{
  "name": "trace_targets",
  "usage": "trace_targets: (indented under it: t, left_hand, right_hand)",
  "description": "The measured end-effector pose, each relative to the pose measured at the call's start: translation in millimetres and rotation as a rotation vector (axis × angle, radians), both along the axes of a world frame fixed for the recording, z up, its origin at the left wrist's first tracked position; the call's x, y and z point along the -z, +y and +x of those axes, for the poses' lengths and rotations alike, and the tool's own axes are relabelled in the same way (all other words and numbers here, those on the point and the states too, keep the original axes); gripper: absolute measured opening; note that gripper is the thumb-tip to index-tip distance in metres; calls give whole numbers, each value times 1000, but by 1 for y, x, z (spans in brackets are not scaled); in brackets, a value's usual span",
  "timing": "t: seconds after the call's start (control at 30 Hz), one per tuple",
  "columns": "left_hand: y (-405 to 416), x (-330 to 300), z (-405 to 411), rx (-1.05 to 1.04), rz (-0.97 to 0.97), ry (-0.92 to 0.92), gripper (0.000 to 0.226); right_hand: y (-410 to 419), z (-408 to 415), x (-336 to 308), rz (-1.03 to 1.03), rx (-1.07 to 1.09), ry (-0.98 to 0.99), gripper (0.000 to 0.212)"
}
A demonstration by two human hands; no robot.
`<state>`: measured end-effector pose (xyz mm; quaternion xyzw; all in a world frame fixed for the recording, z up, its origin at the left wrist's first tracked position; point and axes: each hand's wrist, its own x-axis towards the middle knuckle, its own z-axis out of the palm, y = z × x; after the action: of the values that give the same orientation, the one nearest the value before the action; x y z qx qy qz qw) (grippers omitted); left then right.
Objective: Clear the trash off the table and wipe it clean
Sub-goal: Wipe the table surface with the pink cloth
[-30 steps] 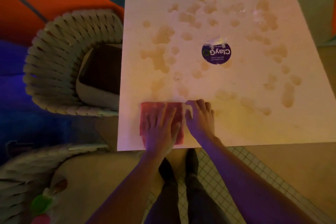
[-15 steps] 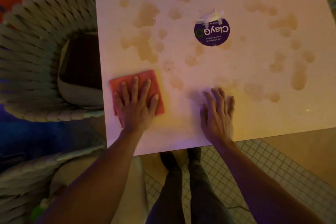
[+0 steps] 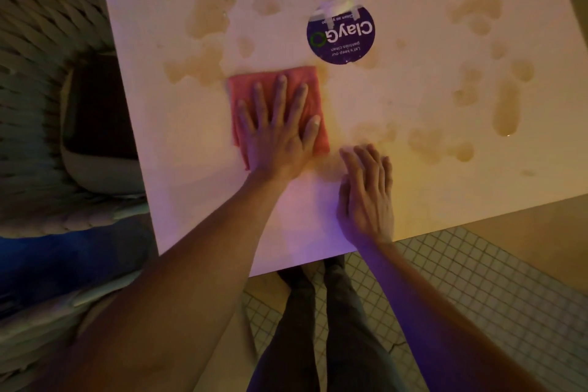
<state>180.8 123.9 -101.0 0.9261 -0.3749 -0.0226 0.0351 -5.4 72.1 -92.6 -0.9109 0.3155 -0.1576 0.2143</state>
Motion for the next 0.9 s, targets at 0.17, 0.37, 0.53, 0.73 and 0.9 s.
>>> trace_targets:
  t: [0.17, 0.37, 0.53, 0.73, 0.9]
  left_hand:
    - [22, -8, -42, 184, 41, 34, 61]
    - [114, -16, -65, 288, 83, 35, 54]
    - [160, -16, -29, 195, 86, 7, 51]
    - [94, -8, 18, -50, 68, -17, 53]
    - [6, 0, 23, -42, -12, -17, 53]
  right_hand:
    - [-1, 0, 0, 47, 50, -82, 44]
    - [-1, -1, 1, 60, 59, -129, 43]
    - [1, -1, 3, -11, 54, -10, 51]
    - [1, 0, 4, -19, 60, 34, 55]
    - [1, -1, 2, -14, 64, 8, 55]
